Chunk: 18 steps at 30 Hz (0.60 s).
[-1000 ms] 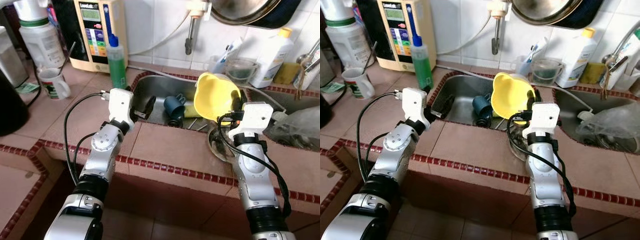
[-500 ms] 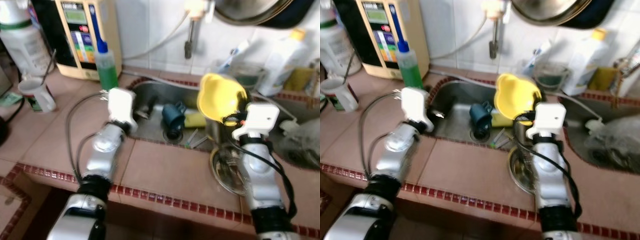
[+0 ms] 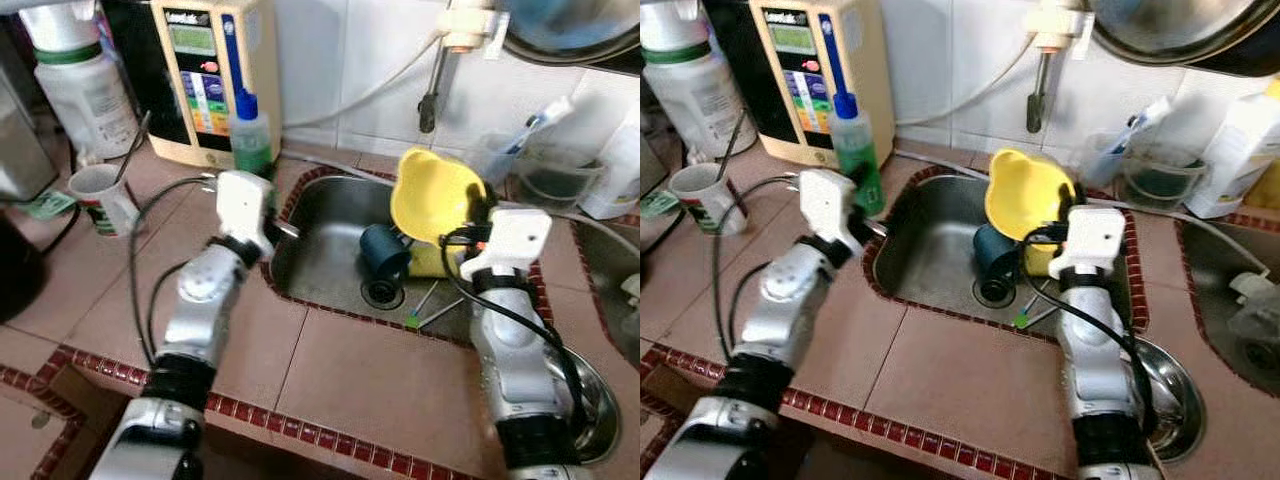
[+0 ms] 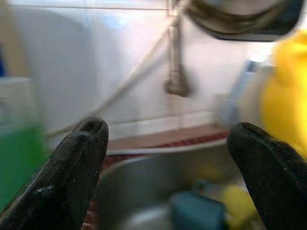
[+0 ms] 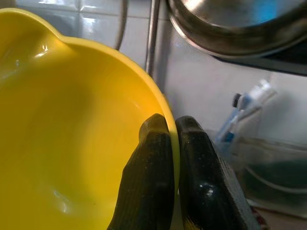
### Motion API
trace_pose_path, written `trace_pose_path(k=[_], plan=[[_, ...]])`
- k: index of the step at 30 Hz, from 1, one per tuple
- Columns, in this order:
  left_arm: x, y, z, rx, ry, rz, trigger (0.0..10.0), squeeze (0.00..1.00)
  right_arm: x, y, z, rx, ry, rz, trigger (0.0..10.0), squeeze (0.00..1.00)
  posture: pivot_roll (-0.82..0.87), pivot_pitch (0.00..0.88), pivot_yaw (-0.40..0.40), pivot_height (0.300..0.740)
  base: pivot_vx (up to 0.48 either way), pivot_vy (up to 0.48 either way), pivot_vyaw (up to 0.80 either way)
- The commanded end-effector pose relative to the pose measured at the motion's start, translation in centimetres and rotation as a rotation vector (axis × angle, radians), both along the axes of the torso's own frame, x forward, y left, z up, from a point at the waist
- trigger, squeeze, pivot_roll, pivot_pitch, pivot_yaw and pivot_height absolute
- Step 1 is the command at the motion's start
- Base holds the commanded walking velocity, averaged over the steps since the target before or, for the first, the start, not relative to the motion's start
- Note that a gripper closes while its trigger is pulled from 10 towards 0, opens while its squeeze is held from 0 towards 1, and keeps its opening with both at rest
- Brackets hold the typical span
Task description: Kitchen organization
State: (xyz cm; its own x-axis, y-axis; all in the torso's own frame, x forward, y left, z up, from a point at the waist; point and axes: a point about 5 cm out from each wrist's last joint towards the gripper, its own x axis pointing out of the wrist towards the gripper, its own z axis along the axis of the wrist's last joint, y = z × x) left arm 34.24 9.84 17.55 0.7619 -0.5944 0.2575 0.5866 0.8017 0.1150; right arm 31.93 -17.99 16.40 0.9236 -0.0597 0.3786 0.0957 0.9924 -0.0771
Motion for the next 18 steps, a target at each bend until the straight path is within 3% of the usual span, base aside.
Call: trace_pose_path(k=[1,4,12,18], plan=[[-0.6,0.2,0.6,0.029,-0.023,-0.061,10.0,0.00,0.1,-0.1,0.3,0.014,-0.003,0.001,10.0,0.00,-0.01,0.000,0.000,0.740,0.000,0.000,0.00],[-1.8,0.0,0.7,0.081,-0.032,-0.163,10.0,0.00,0.2,-0.5,0.3,0.026,0.013,-0.012,10.0,0.00,-0.01,0.000,0.004,0.740,0.000,0.000,0.00],[-3.3,-0.3,-0.1,0.136,0.003,-0.259,10.0,0.00,0.4,-1.8,0.2,0.063,0.064,-0.053,10.0,0.00,-0.02,0.000,0.016,0.740,0.000,0.000,0.00],[-4.7,-1.3,0.2,0.129,0.016,-0.341,10.0,0.00,0.8,-2.8,0.0,0.089,0.132,-0.052,10.0,0.00,-0.04,0.000,0.025,0.740,0.000,0.000,0.00]])
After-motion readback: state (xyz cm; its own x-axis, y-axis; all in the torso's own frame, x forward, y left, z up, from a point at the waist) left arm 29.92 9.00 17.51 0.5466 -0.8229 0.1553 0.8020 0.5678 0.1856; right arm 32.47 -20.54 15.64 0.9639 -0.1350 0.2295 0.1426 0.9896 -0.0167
